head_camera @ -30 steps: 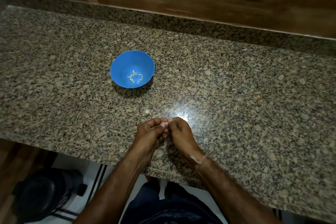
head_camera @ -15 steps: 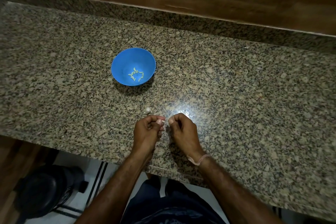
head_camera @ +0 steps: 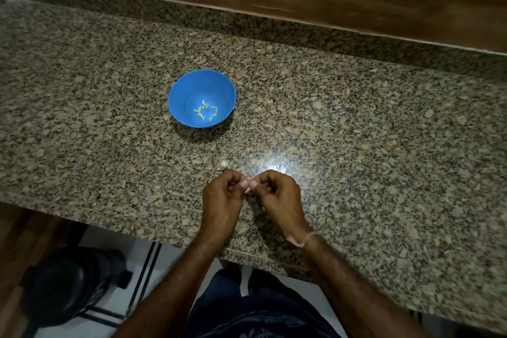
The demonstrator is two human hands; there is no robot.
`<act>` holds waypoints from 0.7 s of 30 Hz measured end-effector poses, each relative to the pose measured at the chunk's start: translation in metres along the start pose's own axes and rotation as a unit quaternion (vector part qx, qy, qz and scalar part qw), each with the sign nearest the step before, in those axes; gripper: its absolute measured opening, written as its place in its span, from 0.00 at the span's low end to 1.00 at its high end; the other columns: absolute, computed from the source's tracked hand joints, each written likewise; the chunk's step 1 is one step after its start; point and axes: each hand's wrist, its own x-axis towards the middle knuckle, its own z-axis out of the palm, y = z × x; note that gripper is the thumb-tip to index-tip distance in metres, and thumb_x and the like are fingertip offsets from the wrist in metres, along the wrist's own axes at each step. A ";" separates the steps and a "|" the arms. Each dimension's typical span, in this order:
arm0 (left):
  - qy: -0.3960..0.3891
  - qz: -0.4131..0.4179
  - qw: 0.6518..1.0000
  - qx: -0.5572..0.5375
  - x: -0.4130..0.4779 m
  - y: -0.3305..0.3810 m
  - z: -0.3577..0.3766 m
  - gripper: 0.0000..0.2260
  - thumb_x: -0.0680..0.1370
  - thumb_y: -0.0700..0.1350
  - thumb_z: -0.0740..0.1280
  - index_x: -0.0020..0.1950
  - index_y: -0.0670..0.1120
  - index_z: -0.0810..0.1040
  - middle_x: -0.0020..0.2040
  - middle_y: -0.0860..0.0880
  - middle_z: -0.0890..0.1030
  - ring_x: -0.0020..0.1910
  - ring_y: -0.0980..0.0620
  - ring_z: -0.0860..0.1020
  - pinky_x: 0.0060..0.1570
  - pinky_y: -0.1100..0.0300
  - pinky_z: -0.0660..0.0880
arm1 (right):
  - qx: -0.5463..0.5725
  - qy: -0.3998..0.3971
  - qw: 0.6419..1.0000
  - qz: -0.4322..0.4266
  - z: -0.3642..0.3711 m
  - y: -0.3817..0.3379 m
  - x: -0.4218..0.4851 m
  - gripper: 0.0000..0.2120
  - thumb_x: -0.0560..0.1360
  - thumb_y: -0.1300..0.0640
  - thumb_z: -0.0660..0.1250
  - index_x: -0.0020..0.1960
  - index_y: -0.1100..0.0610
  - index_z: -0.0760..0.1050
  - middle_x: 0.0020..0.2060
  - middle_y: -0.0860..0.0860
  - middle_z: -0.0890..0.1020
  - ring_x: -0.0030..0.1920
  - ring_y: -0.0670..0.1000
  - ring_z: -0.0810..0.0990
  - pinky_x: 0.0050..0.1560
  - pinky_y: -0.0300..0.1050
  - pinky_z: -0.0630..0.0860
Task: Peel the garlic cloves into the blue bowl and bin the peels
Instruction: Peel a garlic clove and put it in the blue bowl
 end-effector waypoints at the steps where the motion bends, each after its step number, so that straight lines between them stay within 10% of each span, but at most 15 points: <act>1: -0.001 0.034 0.999 0.016 0.000 -0.001 -0.002 0.04 0.80 0.39 0.70 0.45 0.45 0.81 0.40 0.52 0.83 0.41 0.56 0.80 0.37 0.66 0.74 | 0.038 -0.018 0.999 0.026 -0.001 0.001 0.001 0.05 0.78 0.57 0.75 0.45 0.58 0.84 0.39 0.55 0.87 0.42 0.56 0.87 0.48 0.59 0.85; 5: -0.017 0.052 0.996 0.066 0.001 0.000 -0.005 0.06 0.80 0.40 0.70 0.43 0.45 0.80 0.37 0.52 0.81 0.37 0.57 0.77 0.34 0.62 0.72 | 0.019 -0.025 0.999 0.030 -0.001 0.002 0.000 0.05 0.79 0.58 0.74 0.45 0.57 0.83 0.38 0.55 0.86 0.42 0.58 0.86 0.47 0.58 0.85; 10: -0.107 -0.238 0.940 -0.221 0.007 0.000 -0.003 0.09 0.82 0.42 0.68 0.42 0.44 0.82 0.34 0.48 0.79 0.32 0.52 0.73 0.33 0.60 0.69 | -0.075 -0.006 0.996 -0.043 0.000 -0.005 0.000 0.06 0.79 0.60 0.72 0.43 0.57 0.82 0.35 0.51 0.84 0.37 0.50 0.83 0.39 0.43 0.79; 12: -0.046 -0.087 0.993 -0.063 0.003 -0.002 -0.002 0.09 0.82 0.40 0.68 0.42 0.45 0.79 0.36 0.51 0.80 0.34 0.54 0.75 0.34 0.63 0.69 | 0.070 -0.054 0.990 0.109 -0.001 -0.011 0.006 0.07 0.79 0.61 0.72 0.44 0.62 0.82 0.35 0.56 0.85 0.36 0.55 0.82 0.40 0.52 0.82; 15: 0.007 0.157 0.979 0.128 0.001 -0.008 -0.006 0.09 0.81 0.35 0.65 0.43 0.46 0.73 0.40 0.52 0.74 0.39 0.51 0.72 0.36 0.63 0.66 | 0.209 -0.098 0.937 0.261 0.000 -0.022 0.006 0.08 0.81 0.64 0.68 0.48 0.66 0.84 0.33 0.56 0.81 0.32 0.50 0.78 0.35 0.45 0.78; 17: -0.015 0.173 0.974 0.144 0.004 -0.012 -0.008 0.08 0.82 0.35 0.64 0.44 0.46 0.72 0.41 0.52 0.73 0.40 0.49 0.72 0.37 0.58 0.68 | 0.167 -0.090 0.960 0.208 0.003 -0.020 0.002 0.08 0.82 0.61 0.69 0.46 0.62 0.84 0.34 0.53 0.82 0.33 0.48 0.78 0.36 0.43 0.77; 21: -0.119 -0.111 0.986 -0.048 0.011 -0.004 -0.008 0.11 0.86 0.44 0.59 0.45 0.46 0.74 0.36 0.48 0.75 0.34 0.52 0.72 0.35 0.57 0.67 | -0.125 -0.012 0.989 -0.078 0.011 -0.011 -0.003 0.08 0.81 0.58 0.70 0.43 0.57 0.79 0.34 0.47 0.80 0.34 0.43 0.76 0.36 0.36 0.72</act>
